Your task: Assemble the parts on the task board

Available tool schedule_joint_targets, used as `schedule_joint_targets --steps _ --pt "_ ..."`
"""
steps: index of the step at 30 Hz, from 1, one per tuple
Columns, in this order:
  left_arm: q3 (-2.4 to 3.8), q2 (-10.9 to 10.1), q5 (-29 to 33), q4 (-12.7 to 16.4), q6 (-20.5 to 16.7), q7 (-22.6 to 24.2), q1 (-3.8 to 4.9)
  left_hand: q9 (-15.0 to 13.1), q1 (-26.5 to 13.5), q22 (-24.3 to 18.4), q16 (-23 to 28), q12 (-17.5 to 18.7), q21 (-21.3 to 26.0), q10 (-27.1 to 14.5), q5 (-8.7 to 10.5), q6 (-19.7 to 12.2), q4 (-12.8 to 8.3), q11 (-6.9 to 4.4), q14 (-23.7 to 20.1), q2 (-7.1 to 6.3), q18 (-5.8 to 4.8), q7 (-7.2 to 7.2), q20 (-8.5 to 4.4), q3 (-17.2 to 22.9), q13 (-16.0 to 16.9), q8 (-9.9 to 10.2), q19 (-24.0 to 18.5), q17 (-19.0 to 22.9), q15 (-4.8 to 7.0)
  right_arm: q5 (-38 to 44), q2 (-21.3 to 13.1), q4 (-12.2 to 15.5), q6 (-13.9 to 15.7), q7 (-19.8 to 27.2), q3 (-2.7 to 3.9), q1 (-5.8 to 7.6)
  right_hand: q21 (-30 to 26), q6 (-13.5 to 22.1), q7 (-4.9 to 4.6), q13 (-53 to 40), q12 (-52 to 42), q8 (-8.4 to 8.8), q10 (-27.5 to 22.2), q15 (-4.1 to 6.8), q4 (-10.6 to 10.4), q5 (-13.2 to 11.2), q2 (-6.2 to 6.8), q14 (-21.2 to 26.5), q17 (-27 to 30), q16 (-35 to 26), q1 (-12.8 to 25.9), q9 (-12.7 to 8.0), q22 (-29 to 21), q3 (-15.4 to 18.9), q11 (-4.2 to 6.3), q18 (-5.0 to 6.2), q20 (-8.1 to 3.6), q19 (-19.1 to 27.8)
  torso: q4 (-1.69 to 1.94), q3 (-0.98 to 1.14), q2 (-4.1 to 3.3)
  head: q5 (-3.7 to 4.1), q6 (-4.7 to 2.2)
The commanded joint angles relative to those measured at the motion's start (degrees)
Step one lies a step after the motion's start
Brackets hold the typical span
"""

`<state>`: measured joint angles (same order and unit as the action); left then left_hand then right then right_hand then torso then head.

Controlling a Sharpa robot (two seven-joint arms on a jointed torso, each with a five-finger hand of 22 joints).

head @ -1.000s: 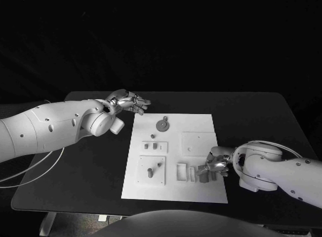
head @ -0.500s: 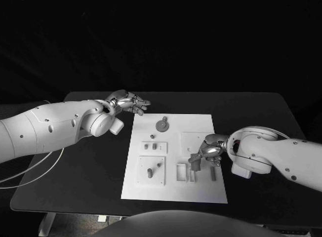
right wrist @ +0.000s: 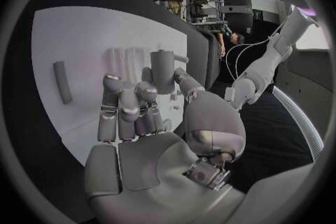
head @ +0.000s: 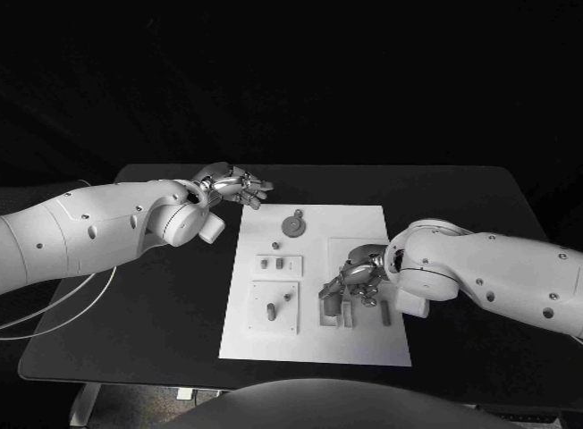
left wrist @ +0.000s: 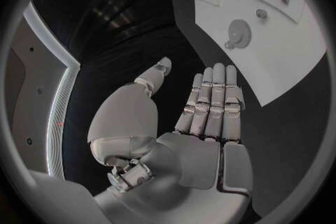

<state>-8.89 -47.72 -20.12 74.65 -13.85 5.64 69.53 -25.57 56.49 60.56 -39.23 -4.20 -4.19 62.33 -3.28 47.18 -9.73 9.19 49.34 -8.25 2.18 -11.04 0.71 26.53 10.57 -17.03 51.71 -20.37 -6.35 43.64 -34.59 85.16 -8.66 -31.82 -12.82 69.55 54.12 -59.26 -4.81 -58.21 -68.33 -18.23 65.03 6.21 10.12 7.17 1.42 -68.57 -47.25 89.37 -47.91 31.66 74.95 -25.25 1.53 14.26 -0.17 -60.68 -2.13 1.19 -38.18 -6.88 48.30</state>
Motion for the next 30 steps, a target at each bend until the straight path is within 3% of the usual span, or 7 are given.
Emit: schedule_joint_targets --steps 1,8,18,30 --pt "0.04 0.1 -0.3 0.2 0.8 0.0 0.14 0.1 -0.5 -0.1 0.3 0.2 0.3 -0.5 -0.19 -0.4 0.1 -0.02 -0.1 -0.1 0.74 0.05 0.03 -0.4 -0.1 -0.2 -0.2 -0.1 -0.12 0.0 0.6 -0.5 -2.4 -0.7 -0.6 0.02 0.2 -0.3 -0.28 -0.1 0.2 -0.07 0.2 0.17 6.3 0.2 -2.09 -0.1 -0.1 -0.2 -1.3 0.0 1.0 -6.5 -0.34 0.74 -0.04 0.1 0.03 0.04 -0.01 -0.16 0.14" --pt "0.03 0.0 -0.4 0.3 0.9 -0.2 0.15 0.1 -0.5 -0.1 0.3 0.2 0.3 -0.5 -0.17 -0.4 0.1 -0.01 -0.1 -0.14 0.74 0.05 0.04 -0.4 -0.1 -0.2 -0.3 -0.1 -0.13 1.7 1.5 -1.5 -2.2 -0.8 -1.16 0.05 0.2 -0.3 -0.3 -0.1 0.2 -0.03 0.1 0.14 6.3 0.1 -2.09 0.1 -0.1 -0.1 -1.2 0.0 1.1 -6.5 -0.36 0.74 0.0 0.2 -0.08 0.1 -0.03 -0.36 0.3" --pt "0.03 -0.1 -0.7 0.3 1.0 -0.5 0.15 0.1 -0.5 -0.1 0.4 0.2 0.3 -0.6 -0.09 -0.4 0.1 0.01 -0.2 -0.24 0.74 0.05 0.06 -0.4 -0.1 -0.2 -0.3 -0.2 -0.15 2.2 2.3 -2.7 -2.4 -1.0 -1.36 0.09 0.3 -0.3 -0.33 -0.3 0.1 0.07 0.0 0.07 6.0 0.1 -2.1 0.3 -0.2 0.0 -0.3 -0.1 1.1 -6.4 -0.39 0.74 0.11 0.3 -0.12 0.17 -0.04 -0.48 0.44" --pt "0.03 -0.1 -0.9 0.4 1.2 -0.9 0.15 0.1 -0.6 -0.2 0.4 0.2 0.3 -0.6 -0.06 -0.4 0.1 0.02 -0.2 -0.3 0.75 0.05 0.07 -0.5 -0.1 -0.2 -0.3 -0.2 -0.16 1.1 3.4 -4.5 -5.0 -1.5 -1.36 0.07 0.4 -0.3 -0.37 -0.5 0.2 0.24 -0.2 0.02 5.6 0.2 -1.88 0.6 0.0 0.0 0.7 -0.1 1.1 -6.4 -0.44 0.74 0.17 0.4 -0.08 0.17 -0.05 -0.65 0.83"
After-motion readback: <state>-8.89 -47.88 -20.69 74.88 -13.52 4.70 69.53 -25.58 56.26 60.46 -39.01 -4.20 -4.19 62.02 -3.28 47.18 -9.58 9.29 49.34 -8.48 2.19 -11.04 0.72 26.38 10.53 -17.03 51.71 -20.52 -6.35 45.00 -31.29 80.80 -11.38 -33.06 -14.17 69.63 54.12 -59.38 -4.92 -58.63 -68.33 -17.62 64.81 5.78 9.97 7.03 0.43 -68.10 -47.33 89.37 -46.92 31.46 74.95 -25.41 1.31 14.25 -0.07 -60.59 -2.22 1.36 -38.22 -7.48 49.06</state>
